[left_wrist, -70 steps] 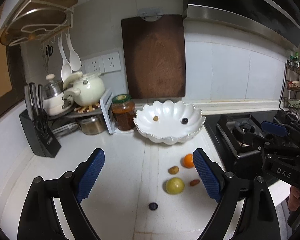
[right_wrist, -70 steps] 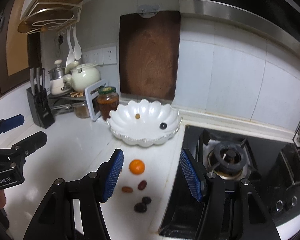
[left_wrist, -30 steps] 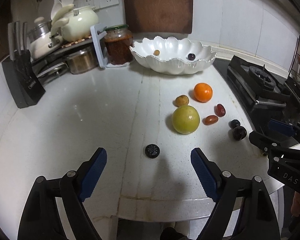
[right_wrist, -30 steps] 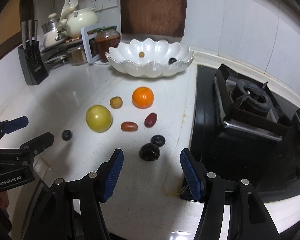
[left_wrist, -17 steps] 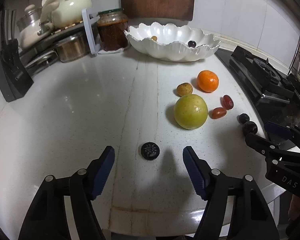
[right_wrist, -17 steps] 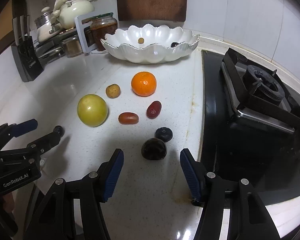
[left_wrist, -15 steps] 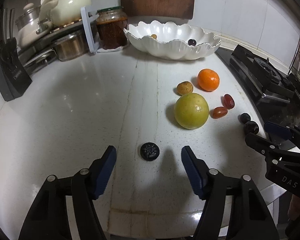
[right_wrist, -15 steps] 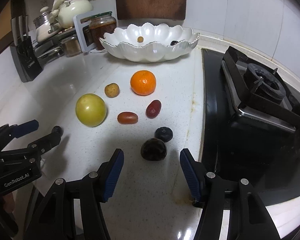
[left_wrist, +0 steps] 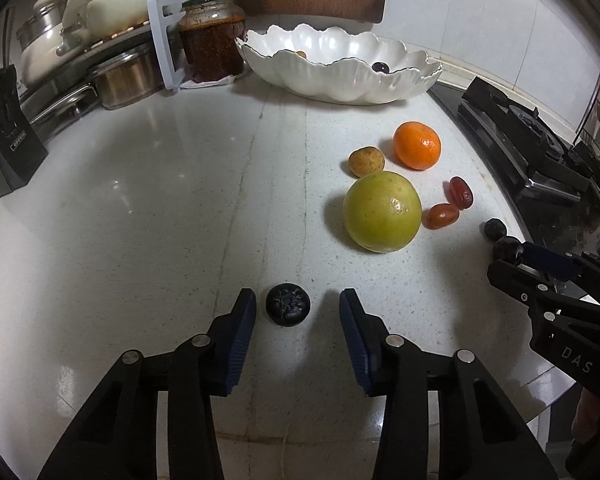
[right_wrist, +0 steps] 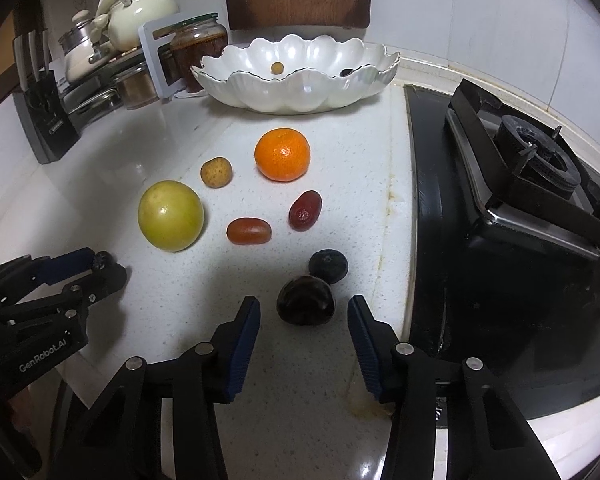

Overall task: Organize fruits
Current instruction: 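Grasp the dark berry with the left tool while the right grasps another plum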

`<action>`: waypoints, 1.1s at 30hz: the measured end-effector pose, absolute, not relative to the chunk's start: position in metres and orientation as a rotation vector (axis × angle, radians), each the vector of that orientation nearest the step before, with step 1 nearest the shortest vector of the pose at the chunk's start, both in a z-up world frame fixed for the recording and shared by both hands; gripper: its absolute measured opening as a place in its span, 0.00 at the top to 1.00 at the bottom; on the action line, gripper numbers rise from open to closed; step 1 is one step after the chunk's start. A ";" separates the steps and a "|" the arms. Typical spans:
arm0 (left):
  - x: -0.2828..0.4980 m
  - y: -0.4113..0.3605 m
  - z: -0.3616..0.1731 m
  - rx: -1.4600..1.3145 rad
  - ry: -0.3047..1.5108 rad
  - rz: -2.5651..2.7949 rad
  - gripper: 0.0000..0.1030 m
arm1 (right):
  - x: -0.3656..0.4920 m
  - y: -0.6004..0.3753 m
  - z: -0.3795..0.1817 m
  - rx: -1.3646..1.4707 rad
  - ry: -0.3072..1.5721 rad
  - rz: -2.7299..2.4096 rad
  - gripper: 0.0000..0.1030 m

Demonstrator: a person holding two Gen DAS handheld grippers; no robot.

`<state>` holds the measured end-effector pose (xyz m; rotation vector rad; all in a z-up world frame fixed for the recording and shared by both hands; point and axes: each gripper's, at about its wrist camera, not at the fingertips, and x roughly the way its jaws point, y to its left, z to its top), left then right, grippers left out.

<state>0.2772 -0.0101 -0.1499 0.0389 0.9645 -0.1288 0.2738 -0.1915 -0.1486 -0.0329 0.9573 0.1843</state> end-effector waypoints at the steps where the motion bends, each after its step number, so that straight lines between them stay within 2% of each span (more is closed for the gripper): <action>1: 0.278 -0.010 -0.150 0.039 0.964 -0.130 0.61 | 0.274 -0.192 -0.149 -0.032 0.959 0.184 0.59; 7: 0.278 -0.010 -0.151 0.048 0.961 -0.122 0.70 | 0.275 -0.190 -0.151 -0.038 0.963 0.186 0.70; 12: 0.278 -0.010 -0.151 0.057 0.960 -0.119 0.77 | 0.274 -0.190 -0.151 -0.046 0.960 0.187 0.71; 33: 0.267 -0.021 -0.103 0.030 0.836 -0.162 0.78 | 0.264 -0.198 -0.114 -0.035 0.844 0.210 0.71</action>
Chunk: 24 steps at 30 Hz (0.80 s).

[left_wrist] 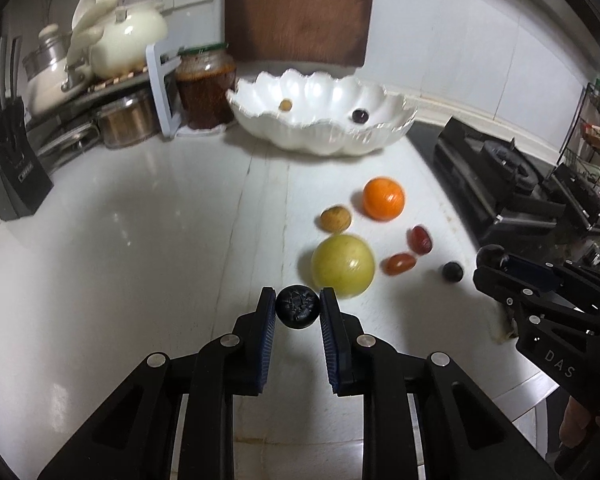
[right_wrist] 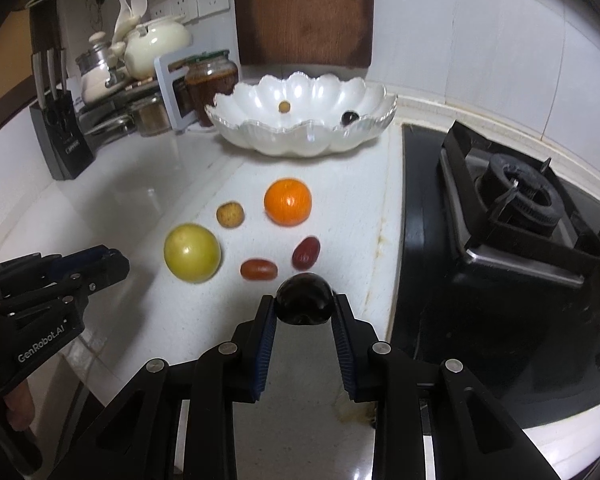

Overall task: Organize fruits
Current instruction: 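Grasp the dark berry with the left tool while the right grasps another plum, then release the berry into the white bowl while the right tool releases its plum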

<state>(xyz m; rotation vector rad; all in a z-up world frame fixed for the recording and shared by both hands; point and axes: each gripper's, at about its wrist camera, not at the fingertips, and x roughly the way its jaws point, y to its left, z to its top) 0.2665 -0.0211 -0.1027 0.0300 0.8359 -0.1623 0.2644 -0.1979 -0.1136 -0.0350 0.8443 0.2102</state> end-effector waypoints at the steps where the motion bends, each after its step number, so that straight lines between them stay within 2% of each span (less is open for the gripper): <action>1: 0.266 -0.023 -0.100 0.033 0.826 -0.166 0.78 | 0.264 -0.199 -0.110 -0.030 0.836 0.211 0.71; 24: 0.285 -0.036 -0.031 0.030 0.628 -0.189 0.78 | 0.283 -0.206 -0.041 -0.030 0.619 0.204 0.71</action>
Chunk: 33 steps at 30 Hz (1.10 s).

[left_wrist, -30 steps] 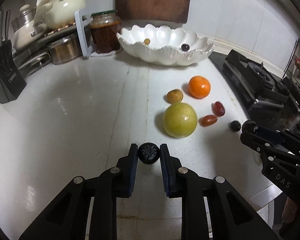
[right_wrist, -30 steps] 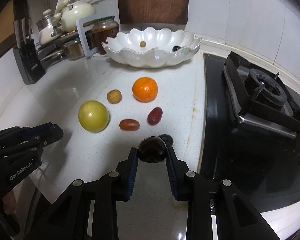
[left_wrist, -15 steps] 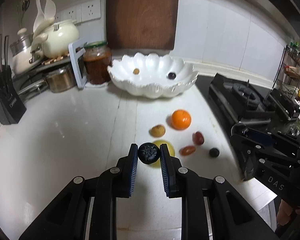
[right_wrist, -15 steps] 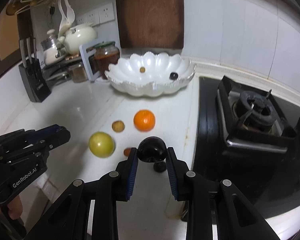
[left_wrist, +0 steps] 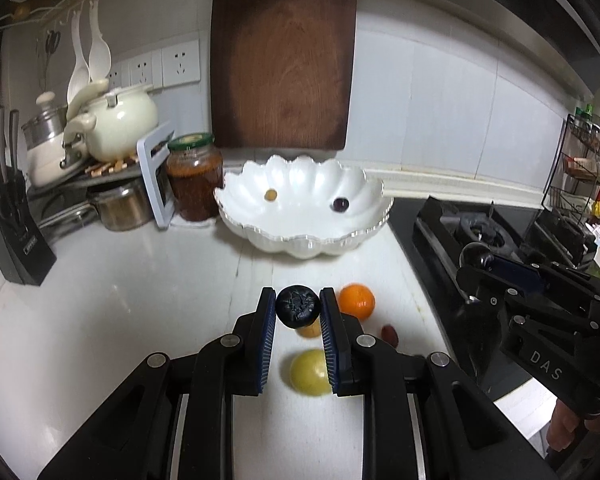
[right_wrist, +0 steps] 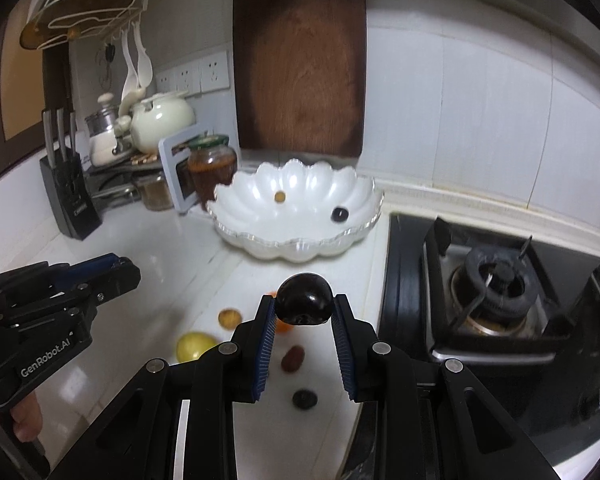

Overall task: Organize fruits
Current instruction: 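Release the berry into the white bowl while the right tool releases its plum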

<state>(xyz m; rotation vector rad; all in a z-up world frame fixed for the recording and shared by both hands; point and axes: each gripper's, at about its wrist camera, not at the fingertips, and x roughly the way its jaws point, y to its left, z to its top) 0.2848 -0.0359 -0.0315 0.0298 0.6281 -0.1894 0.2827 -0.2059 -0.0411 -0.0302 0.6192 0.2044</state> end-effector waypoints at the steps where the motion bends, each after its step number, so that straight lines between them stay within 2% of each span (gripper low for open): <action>1: 0.286 -0.036 -0.030 0.029 0.623 -0.189 0.78 | 0.285 -0.206 -0.038 -0.030 0.610 0.202 0.71; 19: 0.331 -0.044 0.015 0.031 0.504 -0.208 0.78 | 0.324 -0.207 0.011 -0.009 0.475 0.169 0.71; 33: 0.388 -0.049 0.034 0.045 0.494 -0.218 0.78 | 0.377 -0.199 0.018 -0.021 0.488 0.137 0.71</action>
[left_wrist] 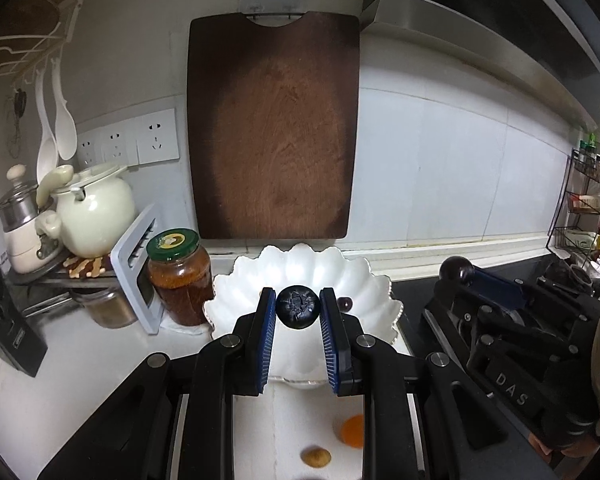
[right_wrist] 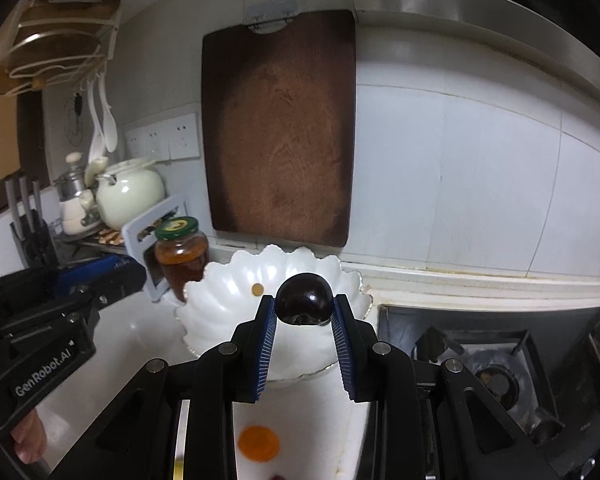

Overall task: Organize fruits
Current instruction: 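Release the berry into the white bowl while the right tool releases its plum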

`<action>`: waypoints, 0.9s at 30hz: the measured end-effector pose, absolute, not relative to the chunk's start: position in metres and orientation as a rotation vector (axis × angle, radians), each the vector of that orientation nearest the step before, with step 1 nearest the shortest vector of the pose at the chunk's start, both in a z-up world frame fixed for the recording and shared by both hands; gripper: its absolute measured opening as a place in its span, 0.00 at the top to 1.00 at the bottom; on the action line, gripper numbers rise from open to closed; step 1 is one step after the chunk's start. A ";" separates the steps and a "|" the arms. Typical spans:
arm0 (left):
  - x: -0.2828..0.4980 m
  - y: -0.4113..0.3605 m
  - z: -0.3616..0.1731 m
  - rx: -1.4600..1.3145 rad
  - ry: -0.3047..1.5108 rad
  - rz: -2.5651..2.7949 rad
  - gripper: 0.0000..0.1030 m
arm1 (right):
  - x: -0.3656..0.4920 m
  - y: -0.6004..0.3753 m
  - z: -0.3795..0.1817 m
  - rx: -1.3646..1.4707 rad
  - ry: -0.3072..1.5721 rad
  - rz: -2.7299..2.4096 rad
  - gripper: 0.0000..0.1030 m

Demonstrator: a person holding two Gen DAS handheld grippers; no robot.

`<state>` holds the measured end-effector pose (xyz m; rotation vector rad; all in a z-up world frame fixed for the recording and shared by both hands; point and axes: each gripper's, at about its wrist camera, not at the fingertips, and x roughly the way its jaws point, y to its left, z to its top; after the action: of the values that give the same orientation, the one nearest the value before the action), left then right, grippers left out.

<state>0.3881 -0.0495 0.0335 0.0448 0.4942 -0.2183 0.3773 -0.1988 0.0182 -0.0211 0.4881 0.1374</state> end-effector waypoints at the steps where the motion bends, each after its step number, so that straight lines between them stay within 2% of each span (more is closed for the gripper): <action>1: 0.393 -0.050 0.033 0.044 0.501 -0.216 0.78 | 0.381 -0.199 0.017 -0.023 0.494 0.135 0.71; 15: 0.464 -0.048 0.020 0.033 0.628 -0.198 0.78 | 0.453 -0.194 0.002 0.023 0.655 0.174 0.71; 27: 0.533 -0.057 -0.023 0.082 0.794 -0.177 0.78 | 0.509 -0.185 -0.028 -0.060 0.791 0.156 0.71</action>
<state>0.5329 -0.0569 -0.0232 0.0819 0.7943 -0.1774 0.5092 -0.1845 -0.0279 -0.0605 0.7910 0.1560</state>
